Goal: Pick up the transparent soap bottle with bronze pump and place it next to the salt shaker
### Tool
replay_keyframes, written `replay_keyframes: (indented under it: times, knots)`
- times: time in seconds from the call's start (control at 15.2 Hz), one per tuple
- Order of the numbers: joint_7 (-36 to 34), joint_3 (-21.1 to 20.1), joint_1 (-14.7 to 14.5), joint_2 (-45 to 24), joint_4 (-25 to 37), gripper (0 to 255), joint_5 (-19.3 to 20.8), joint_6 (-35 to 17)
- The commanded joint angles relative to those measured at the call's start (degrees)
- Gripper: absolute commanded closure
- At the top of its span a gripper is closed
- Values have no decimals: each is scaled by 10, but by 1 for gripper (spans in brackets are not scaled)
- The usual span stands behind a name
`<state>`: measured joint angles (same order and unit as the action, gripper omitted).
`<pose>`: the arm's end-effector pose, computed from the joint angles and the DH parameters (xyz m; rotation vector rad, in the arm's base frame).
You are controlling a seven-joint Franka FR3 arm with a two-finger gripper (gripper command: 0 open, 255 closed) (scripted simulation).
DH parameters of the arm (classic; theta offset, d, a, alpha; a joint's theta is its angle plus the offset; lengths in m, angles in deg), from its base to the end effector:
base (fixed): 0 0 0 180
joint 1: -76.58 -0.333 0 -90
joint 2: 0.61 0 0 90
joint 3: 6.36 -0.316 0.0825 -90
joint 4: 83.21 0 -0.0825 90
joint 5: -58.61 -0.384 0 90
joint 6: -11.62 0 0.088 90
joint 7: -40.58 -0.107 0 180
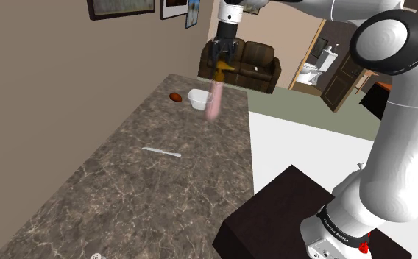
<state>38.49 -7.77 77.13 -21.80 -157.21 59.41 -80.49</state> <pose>0.6631 0.0056 0.5337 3.1339 -0.0345 -0.0839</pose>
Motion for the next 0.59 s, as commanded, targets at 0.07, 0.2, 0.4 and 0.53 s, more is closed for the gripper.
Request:
replay_keyframes:
  times: [0.07,0.2,0.4,0.53]
  knots:
    - [0,0,-1,-8,35,255,0,27]
    - [0,0,-1,-13,58,255,0,45]
    - [0,0,-1,-22,96,255,0,74]
    - [0,0,-1,-31,125,255,1,94]
